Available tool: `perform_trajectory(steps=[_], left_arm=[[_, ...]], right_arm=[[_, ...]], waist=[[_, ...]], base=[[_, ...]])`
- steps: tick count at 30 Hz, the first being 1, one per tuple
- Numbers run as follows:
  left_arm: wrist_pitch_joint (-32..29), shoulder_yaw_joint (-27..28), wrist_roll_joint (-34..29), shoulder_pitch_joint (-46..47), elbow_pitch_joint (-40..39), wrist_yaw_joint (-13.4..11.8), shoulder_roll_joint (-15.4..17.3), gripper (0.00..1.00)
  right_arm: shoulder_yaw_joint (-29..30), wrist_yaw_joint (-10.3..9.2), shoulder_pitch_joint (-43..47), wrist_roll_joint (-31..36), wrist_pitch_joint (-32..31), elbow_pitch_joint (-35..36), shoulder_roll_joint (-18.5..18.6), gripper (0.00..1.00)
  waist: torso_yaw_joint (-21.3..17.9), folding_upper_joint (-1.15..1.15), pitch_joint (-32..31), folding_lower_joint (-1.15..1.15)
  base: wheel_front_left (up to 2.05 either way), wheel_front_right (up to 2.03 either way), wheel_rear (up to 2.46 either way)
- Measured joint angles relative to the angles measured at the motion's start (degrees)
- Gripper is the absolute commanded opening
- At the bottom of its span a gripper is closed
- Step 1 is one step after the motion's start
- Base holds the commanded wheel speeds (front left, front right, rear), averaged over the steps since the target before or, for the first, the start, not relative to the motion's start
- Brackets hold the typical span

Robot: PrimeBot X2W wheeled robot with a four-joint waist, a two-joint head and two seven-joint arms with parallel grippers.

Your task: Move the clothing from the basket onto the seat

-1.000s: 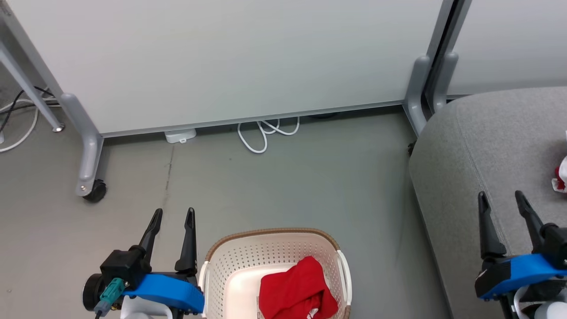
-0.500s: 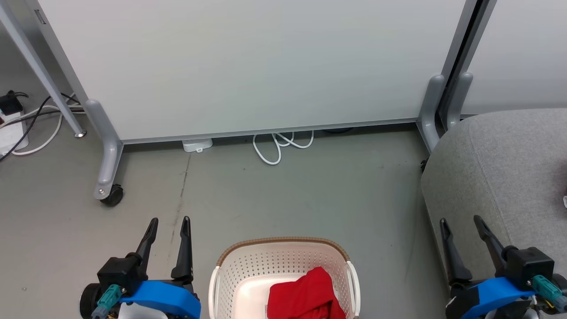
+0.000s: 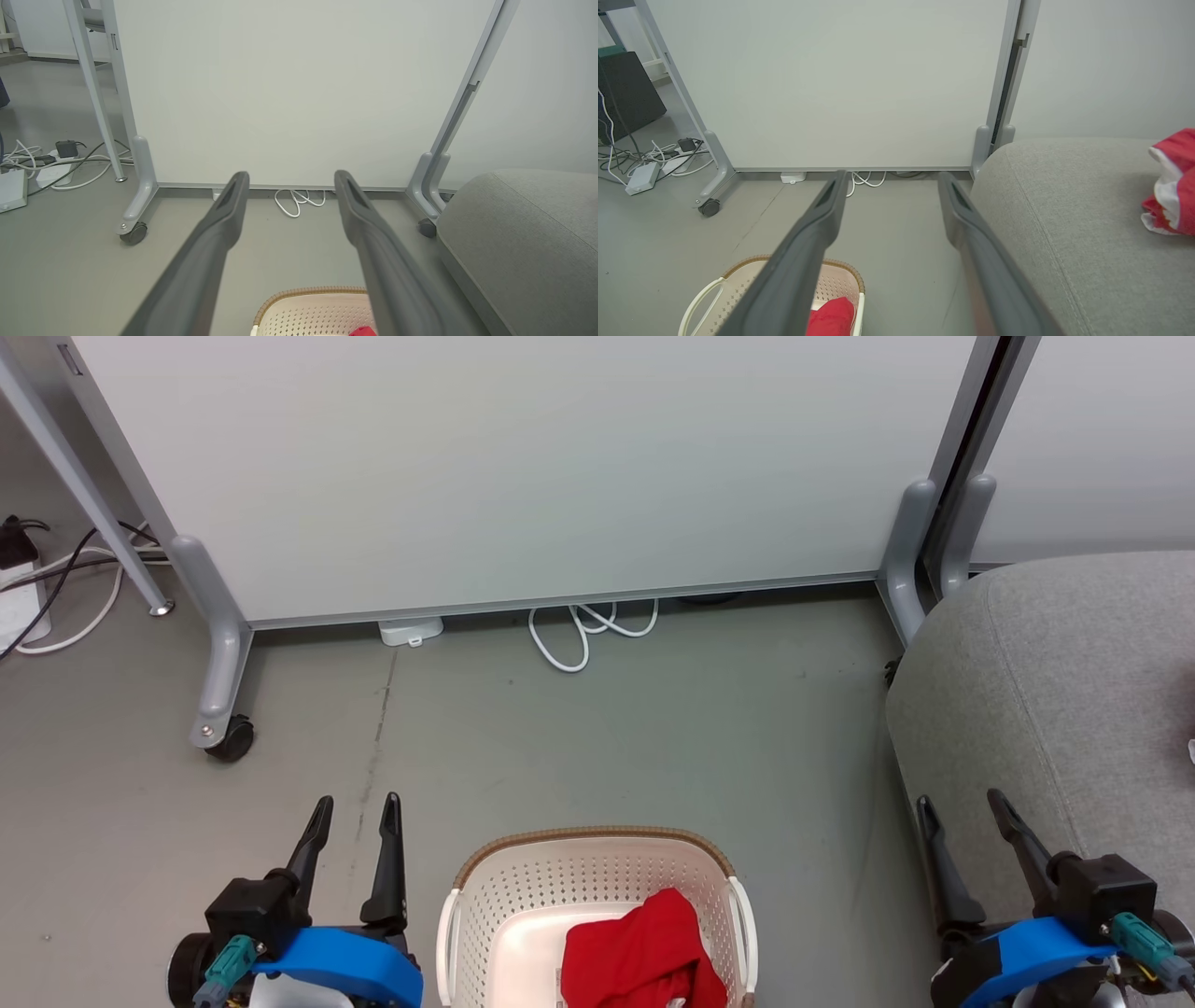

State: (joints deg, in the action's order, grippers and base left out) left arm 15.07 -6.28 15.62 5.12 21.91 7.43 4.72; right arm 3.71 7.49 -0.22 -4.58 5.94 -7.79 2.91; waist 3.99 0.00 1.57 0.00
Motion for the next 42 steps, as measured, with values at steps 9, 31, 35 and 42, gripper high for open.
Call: perform_trajectory(steps=[9,31,35,42], left_arm=[[0.00,-0.24,0.03,0.64,0.14,0.00,0.03,1.00],[0.00,-3.61,0.83,7.82,1.11,0.00,-0.20,1.00],[0.00,-5.93,0.89,11.54,2.68,0.00,-0.23,1.00],[0.00,-12.39,0.88,18.25,6.81,0.00,0.76,1.00]], right_arm=[[0.21,0.00,-0.74,0.33,-0.18,0.75,0.00,1.00],[-1.63,0.00,-9.70,1.78,0.00,4.81,0.00,1.00],[-2.33,0.00,-12.92,2.27,-0.03,6.36,-0.01,1.00],[-4.20,0.00,-17.89,3.13,0.12,7.94,0.00,1.00]], waist=[[0.01,0.00,0.90,0.00],[-2.38,0.00,14.12,0.01],[-3.22,0.00,19.01,0.01],[-5.16,0.00,27.80,0.01]], base=[[0.00,0.00,0.00],[0.00,0.00,0.00],[0.00,0.00,0.00],[0.00,0.00,0.00]])
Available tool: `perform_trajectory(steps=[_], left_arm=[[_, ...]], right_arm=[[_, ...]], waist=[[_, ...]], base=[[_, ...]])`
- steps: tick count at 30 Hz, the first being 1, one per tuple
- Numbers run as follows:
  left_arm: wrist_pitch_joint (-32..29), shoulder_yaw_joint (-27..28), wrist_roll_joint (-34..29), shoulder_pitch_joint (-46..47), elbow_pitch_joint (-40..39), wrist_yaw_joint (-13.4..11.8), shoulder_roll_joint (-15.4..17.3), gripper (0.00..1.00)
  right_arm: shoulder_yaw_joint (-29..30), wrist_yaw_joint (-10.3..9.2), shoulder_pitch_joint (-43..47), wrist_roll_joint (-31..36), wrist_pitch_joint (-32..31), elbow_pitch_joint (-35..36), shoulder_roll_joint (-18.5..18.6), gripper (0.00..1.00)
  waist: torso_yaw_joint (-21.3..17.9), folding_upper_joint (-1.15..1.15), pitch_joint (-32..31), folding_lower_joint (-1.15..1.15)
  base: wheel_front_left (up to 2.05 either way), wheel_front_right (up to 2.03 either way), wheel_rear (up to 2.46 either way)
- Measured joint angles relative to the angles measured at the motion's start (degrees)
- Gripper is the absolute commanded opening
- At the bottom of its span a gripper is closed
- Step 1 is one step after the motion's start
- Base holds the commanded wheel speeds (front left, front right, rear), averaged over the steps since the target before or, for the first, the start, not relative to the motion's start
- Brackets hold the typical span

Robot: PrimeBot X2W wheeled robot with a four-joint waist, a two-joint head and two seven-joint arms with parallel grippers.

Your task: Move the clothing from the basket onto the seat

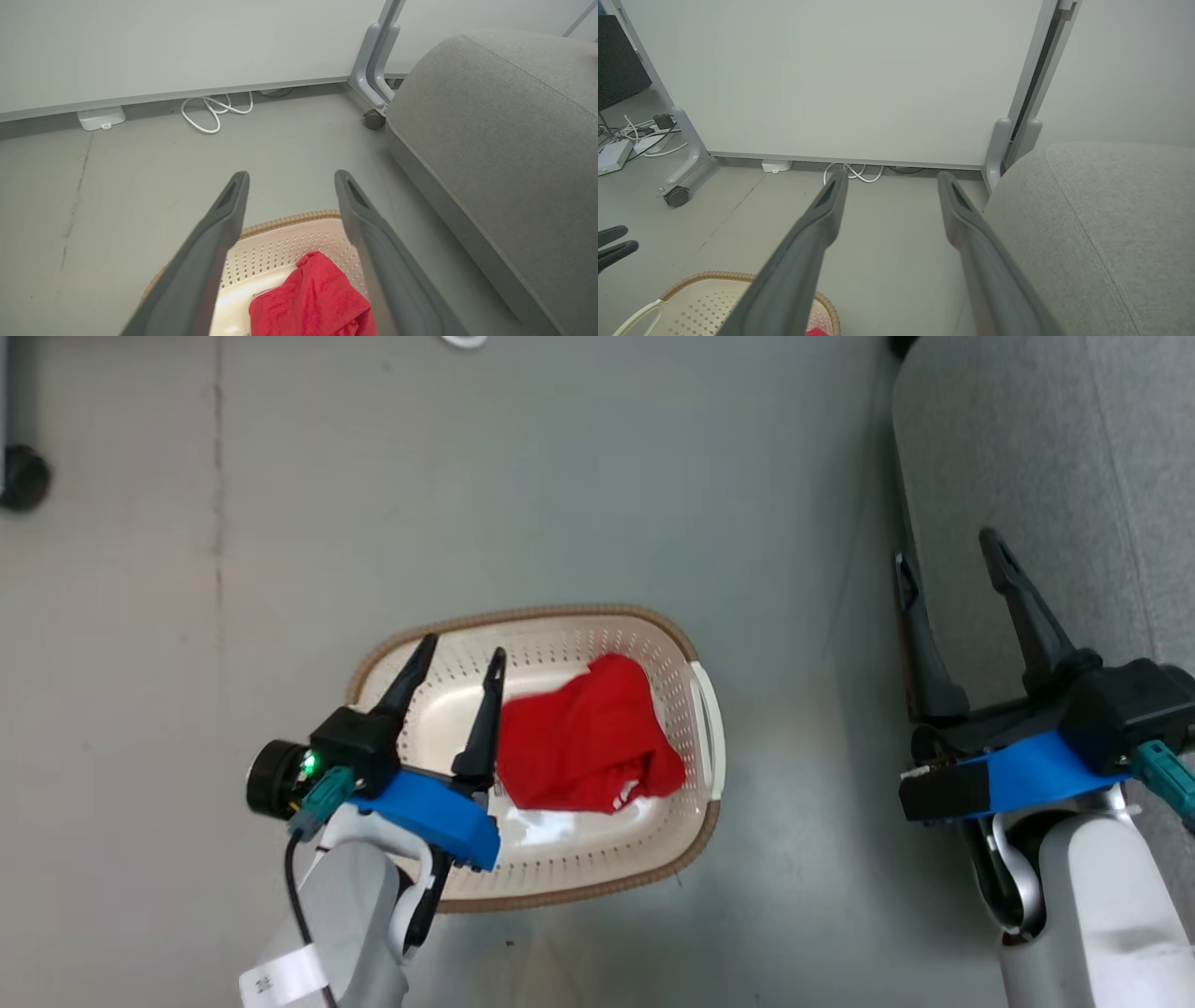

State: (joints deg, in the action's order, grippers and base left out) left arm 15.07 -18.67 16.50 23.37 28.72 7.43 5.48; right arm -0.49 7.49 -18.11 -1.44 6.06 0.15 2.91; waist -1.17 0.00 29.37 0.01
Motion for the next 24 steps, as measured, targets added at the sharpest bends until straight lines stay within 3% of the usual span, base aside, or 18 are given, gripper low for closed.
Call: perform_trajectory(steps=[11,24], left_arm=[[0.00,-13.63,-0.45,9.17,10.76,0.00,3.55,1.00],[0.00,-25.62,-0.45,16.68,22.25,0.00,6.91,1.00]], right_arm=[[-3.13,0.00,-5.47,-1.47,1.86,1.60,0.02,1.00],[-6.10,0.00,-6.70,-5.27,5.64,1.64,0.02,1.00]], waist=[[-5.51,0.00,10.71,0.00],[-12.36,0.00,19.50,0.00]], base=[[0.00,0.00,0.00],[0.00,0.00,0.00]])
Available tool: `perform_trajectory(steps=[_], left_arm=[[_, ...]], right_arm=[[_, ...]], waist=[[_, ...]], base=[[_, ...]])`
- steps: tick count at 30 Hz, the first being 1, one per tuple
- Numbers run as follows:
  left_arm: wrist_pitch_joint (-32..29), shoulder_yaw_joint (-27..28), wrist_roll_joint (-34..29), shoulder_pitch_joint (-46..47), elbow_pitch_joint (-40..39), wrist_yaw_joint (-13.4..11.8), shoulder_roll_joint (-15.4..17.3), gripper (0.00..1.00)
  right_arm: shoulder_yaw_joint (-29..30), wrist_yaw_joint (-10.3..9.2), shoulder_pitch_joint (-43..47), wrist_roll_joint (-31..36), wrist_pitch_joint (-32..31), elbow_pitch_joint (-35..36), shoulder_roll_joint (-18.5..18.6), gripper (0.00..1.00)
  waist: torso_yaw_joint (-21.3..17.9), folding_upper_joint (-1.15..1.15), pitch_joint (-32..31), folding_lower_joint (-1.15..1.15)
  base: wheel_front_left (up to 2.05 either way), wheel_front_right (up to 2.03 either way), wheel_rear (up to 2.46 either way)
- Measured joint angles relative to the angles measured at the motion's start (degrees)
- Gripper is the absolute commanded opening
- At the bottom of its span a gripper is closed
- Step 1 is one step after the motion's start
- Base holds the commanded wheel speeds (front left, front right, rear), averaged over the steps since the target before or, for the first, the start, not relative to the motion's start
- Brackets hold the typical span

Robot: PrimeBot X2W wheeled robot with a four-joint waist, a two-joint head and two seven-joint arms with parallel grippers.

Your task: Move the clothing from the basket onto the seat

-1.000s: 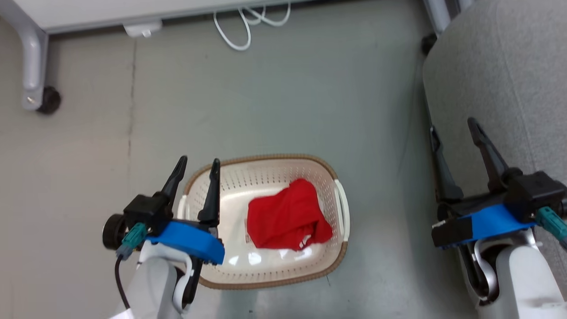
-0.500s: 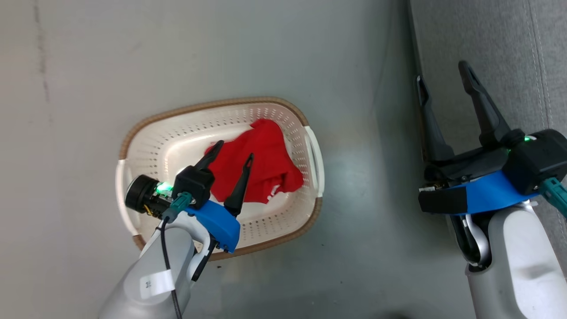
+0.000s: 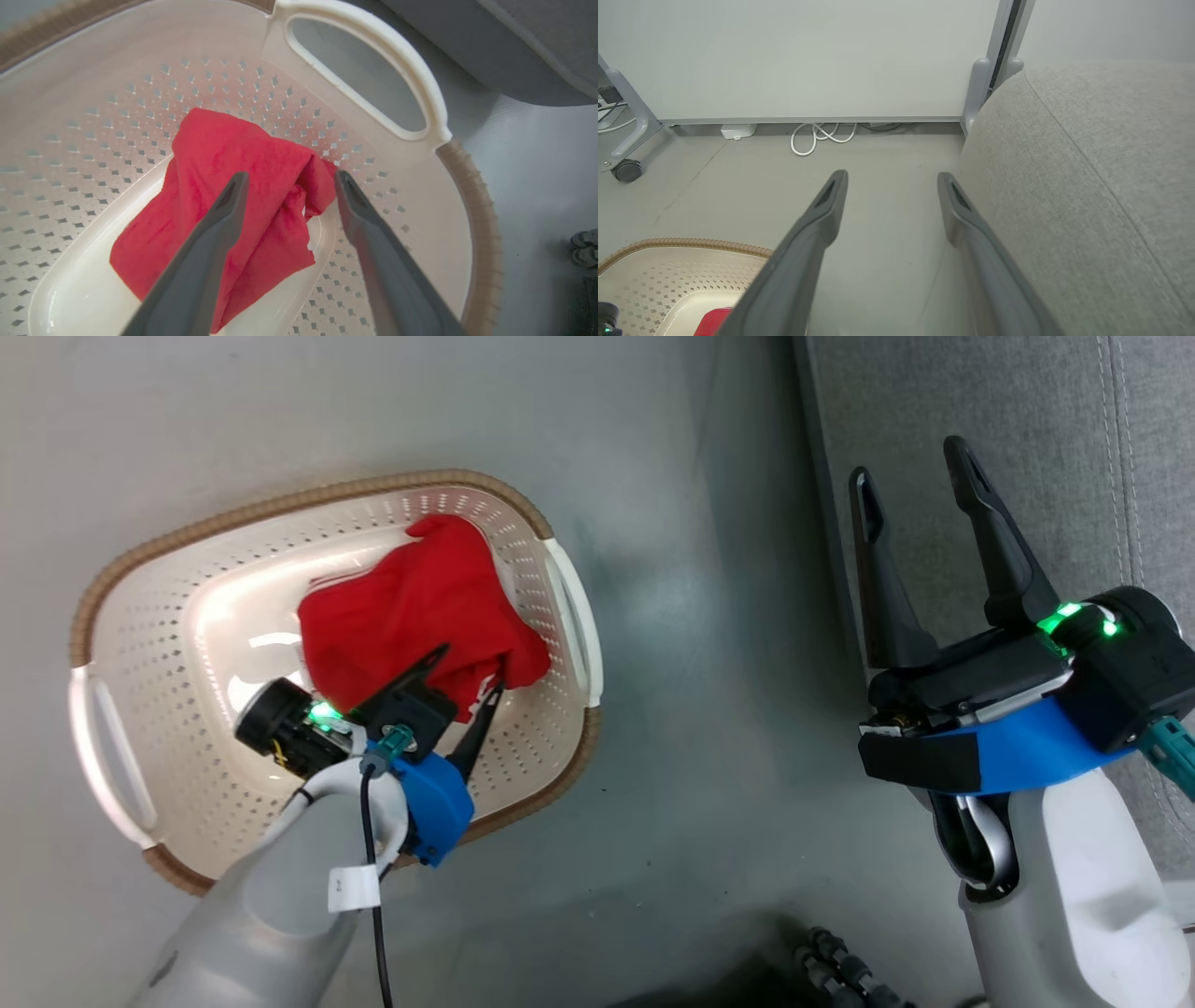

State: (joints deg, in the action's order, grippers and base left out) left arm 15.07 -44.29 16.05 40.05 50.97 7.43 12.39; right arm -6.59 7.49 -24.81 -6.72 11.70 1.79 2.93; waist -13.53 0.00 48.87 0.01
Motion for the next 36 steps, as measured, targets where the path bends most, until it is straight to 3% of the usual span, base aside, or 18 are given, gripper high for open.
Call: perform_trajectory(steps=[9,28,34,35,36], left_arm=[[0.00,-2.91,-2.12,4.66,8.35,-0.40,0.89,1.00],[0.00,-1.79,-3.25,10.72,14.52,-10.51,0.24,1.00],[0.00,-1.34,-2.81,11.40,15.36,-11.54,-0.16,1.00],[0.00,-1.27,-2.48,11.40,15.60,-11.50,-0.29,0.81],[0.00,-1.25,-2.43,11.39,15.80,-11.46,-0.32,0.40]], right_arm=[[-1.22,0.00,-0.77,-1.88,1.78,0.05,-0.01,1.00],[-3.14,0.00,-0.61,-4.33,3.09,-0.34,-0.01,1.00],[-3.56,0.00,-0.65,-4.95,3.19,-0.45,-0.01,1.00],[-3.61,0.00,-0.68,-4.95,3.19,-0.47,-0.01,1.00],[-3.65,0.00,-0.70,-4.97,3.19,-0.53,-0.01,1.00]], waist=[[-2.93,0.00,3.90,0.00],[-5.92,0.00,7.28,0.00],[-5.85,0.00,7.29,-0.01],[-5.84,0.00,7.32,-0.01],[-5.83,0.00,7.33,-0.01]], base=[[0.00,0.00,0.00],[0.00,0.00,0.00],[0.00,0.00,0.00],[0.00,0.00,0.00],[0.00,0.00,0.00]])
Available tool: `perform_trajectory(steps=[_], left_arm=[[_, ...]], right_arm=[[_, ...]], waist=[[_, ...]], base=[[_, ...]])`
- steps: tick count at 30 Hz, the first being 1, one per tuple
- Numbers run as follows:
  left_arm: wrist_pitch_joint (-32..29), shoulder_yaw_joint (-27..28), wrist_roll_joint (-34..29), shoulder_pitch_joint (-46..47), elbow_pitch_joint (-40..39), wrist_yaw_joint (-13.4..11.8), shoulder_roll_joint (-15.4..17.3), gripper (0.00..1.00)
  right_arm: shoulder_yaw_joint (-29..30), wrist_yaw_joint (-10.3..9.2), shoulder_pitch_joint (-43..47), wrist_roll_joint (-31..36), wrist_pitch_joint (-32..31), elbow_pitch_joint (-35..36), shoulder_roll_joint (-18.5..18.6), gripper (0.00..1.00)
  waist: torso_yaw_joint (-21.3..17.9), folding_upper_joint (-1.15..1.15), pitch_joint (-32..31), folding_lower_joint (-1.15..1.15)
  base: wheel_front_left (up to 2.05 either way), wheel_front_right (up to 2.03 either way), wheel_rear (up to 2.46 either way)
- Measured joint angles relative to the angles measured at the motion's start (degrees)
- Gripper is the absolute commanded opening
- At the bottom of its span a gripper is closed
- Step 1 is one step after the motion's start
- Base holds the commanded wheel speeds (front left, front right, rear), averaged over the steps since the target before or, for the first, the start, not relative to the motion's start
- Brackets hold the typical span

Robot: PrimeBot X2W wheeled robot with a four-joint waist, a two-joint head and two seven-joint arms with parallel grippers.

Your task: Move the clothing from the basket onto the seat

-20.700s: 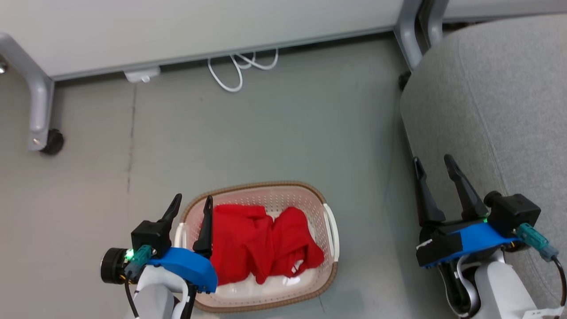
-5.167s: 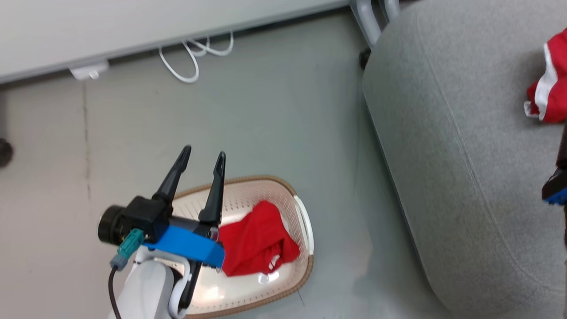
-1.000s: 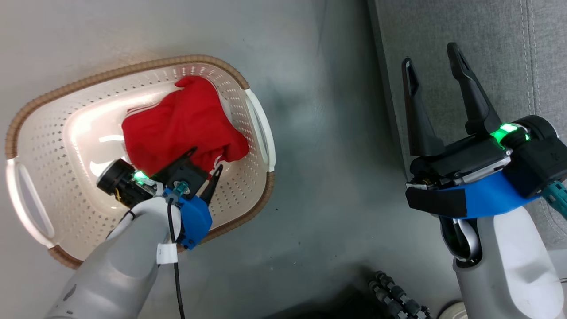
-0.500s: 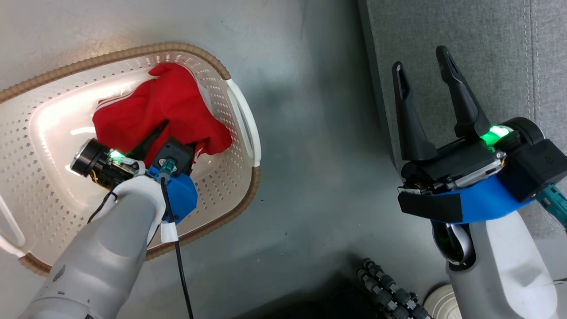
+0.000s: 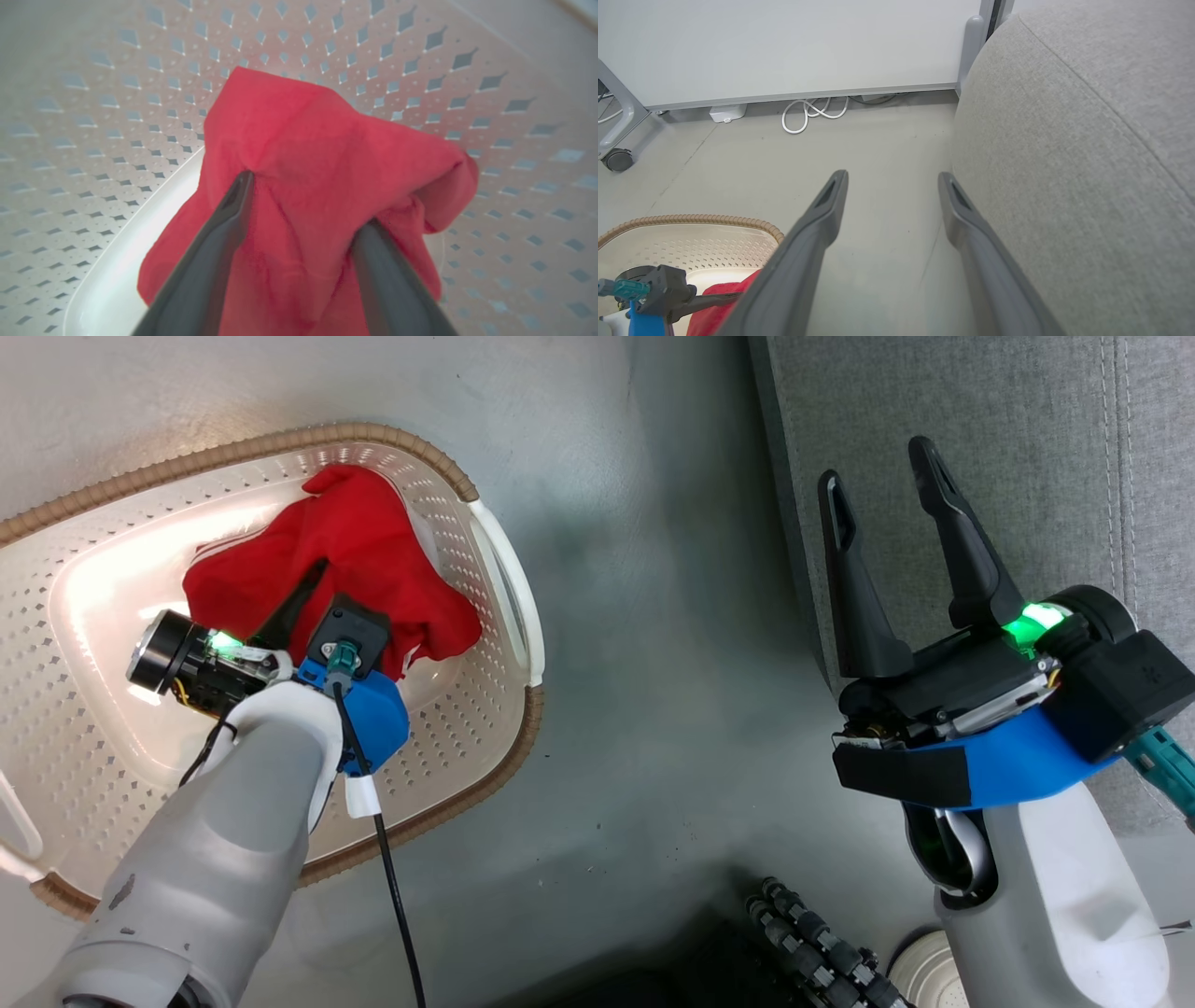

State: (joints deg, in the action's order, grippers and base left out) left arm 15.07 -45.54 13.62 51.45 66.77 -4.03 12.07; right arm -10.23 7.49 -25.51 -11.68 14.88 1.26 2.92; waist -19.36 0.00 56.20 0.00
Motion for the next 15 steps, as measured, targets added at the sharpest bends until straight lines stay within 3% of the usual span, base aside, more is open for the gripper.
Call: perform_trajectory(steps=[1,15], left_arm=[[0.00,0.00,0.03,0.05,0.13,0.09,0.00,0.00],[0.00,0.05,1.70,0.40,1.55,1.03,-1.53,0.00]], right_arm=[[0.00,0.00,-0.03,-0.03,0.00,-0.03,0.00,1.00],[0.31,0.00,-0.04,-0.22,0.08,-0.23,0.00,1.00]], waist=[[0.00,0.00,0.00,0.00],[0.50,0.00,-0.88,0.00]], base=[[0.00,0.00,0.00],[0.00,0.00,0.00]])
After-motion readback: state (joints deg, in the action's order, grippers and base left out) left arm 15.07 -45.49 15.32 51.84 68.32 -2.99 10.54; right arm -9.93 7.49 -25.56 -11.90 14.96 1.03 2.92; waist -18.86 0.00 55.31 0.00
